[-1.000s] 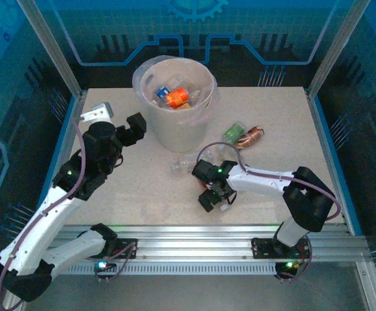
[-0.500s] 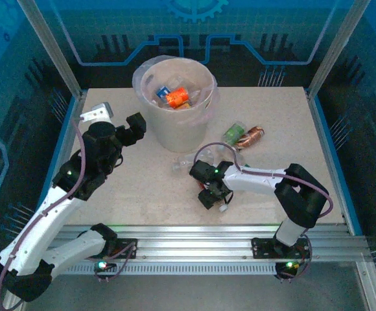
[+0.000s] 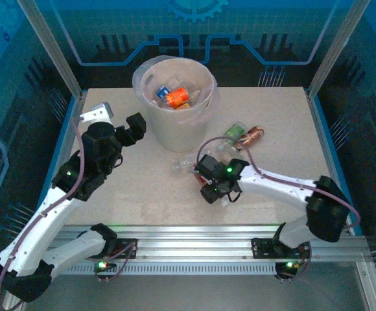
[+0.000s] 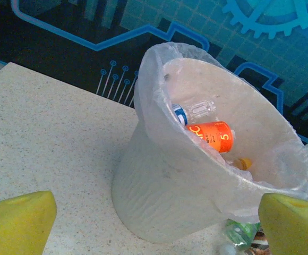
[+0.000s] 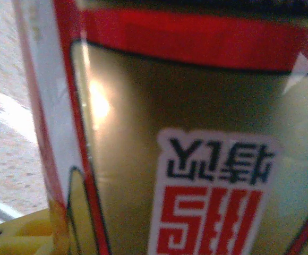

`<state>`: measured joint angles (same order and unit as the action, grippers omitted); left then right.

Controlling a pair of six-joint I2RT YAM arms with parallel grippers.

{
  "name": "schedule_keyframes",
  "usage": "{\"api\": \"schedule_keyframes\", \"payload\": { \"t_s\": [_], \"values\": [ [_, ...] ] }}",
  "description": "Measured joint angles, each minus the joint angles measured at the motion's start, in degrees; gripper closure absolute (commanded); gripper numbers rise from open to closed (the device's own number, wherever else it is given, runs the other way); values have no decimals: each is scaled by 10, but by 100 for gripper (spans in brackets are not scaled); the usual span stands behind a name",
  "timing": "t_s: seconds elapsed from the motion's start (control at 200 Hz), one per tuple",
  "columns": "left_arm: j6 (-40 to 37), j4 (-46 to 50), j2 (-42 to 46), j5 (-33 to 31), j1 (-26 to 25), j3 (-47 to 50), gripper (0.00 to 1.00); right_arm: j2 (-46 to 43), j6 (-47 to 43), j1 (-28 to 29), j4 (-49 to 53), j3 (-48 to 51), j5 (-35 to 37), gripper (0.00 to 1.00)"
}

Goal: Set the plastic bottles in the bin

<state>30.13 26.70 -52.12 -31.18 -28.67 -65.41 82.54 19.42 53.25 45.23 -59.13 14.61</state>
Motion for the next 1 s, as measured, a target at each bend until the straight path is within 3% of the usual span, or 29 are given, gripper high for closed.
{"api": "schedule_keyframes", "payload": {
  "t_s": [0.215,0.6,1.001],
  "values": [
    [0,-1,-10,84,0,-1,1,-103,-9,-9,0,-54,-13,54],
    [-36,-96,-68,368,-4,0,1,-162,-22,-134,-102,-76,-165,54],
    [-15,-221,-174,491,-54,-3,1,-163,-25,-144,-156,-88,-245,54]
  ]
}}
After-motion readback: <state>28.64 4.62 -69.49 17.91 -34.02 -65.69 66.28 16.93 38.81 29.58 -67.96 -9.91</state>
